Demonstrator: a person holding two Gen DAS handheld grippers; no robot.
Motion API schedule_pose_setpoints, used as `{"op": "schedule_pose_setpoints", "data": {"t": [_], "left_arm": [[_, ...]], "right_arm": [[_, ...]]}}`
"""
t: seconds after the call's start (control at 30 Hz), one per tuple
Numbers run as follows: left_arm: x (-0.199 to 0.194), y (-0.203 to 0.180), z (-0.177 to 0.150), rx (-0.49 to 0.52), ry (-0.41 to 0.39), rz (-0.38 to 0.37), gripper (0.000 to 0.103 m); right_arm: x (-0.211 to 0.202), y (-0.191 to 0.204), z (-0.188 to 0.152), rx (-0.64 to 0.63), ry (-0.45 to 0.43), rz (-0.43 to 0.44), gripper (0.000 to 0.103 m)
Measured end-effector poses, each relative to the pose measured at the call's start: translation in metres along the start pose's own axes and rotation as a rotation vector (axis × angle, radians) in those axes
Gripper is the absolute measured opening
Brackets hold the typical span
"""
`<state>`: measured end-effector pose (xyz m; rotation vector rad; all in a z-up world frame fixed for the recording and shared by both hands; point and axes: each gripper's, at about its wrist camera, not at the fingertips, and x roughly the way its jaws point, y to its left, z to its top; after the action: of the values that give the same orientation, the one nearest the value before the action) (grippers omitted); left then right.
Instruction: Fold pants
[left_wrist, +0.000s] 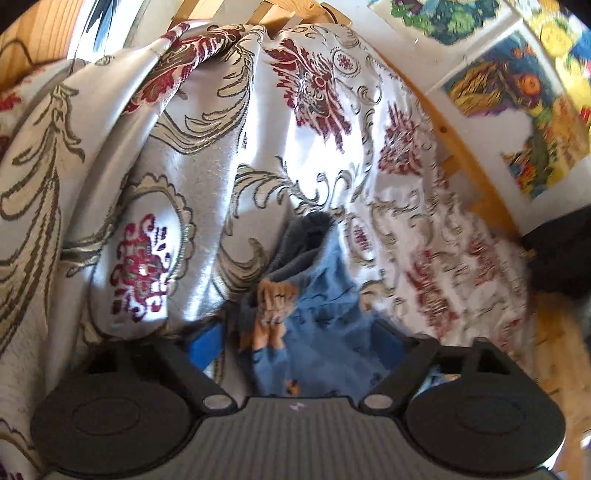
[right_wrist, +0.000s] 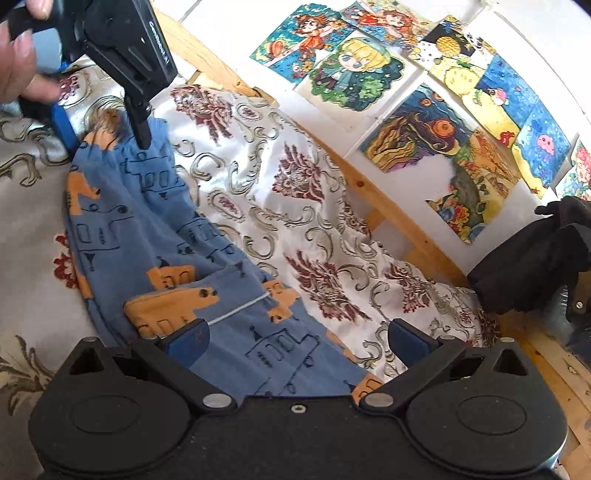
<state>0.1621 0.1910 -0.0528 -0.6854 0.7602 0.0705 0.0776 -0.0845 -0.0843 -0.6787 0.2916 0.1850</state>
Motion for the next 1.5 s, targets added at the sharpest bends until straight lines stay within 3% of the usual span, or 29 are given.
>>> {"op": "schedule_pose_setpoints", "data": {"t": [0.03,0.1,0.2,0.37,0.47,0.63,0.77,0.93,1.03,1.1,1.17,1.37,1.5], "left_arm": [[0.0,0.001,0.0,-0.004,-0.003,0.014,0.071],[0.0,0.007,0.001,-0.038,-0.004,0.022,0.051],[0.0,0.016,0.002,-0.096,-0.002,0.023,0.028],[0.001,0.018,0.002,-0.1,-0.007,0.026,0.015],[-0.003,0.007,0.0,-0.029,-0.039,0.053,0.014],[-0.009,-0.031,-0.013,0.232,-0.098,0.143,0.013],[-0.011,-0.047,-0.02,0.323,-0.12,0.173,0.013],[-0.015,-0.048,-0.02,0.315,-0.108,0.176,0.013],[-0.016,-0.047,-0.018,0.299,-0.101,0.166,0.013],[-0.014,-0.044,-0.015,0.281,-0.085,0.163,0.013],[-0.012,-0.038,-0.01,0.233,-0.059,0.152,0.013],[-0.008,-0.025,-0.005,0.146,-0.025,0.142,0.013],[-0.005,-0.025,-0.005,0.144,-0.012,0.151,0.013]], "right_arm": [[0.001,0.002,-0.001,-0.011,0.003,0.011,0.102],[-0.001,0.008,-0.002,-0.033,-0.003,0.016,0.102],[-0.003,0.013,-0.004,-0.057,-0.018,0.014,0.102],[0.0,0.01,-0.007,-0.028,0.0,0.028,0.102],[-0.001,0.011,-0.006,-0.042,-0.006,0.026,0.102],[-0.004,-0.002,0.0,-0.053,-0.008,0.076,0.102],[0.009,-0.045,0.01,0.061,0.077,0.269,0.102],[0.054,-0.101,0.053,0.281,0.258,0.526,0.102],[0.087,-0.116,0.085,0.397,0.383,0.647,0.102],[0.115,-0.115,0.105,0.468,0.511,0.655,0.102],[0.137,-0.112,0.123,0.527,0.584,0.658,0.099],[0.18,-0.065,0.186,0.602,0.62,0.816,0.085],[0.195,-0.028,0.22,0.556,0.628,0.879,0.08]]}}
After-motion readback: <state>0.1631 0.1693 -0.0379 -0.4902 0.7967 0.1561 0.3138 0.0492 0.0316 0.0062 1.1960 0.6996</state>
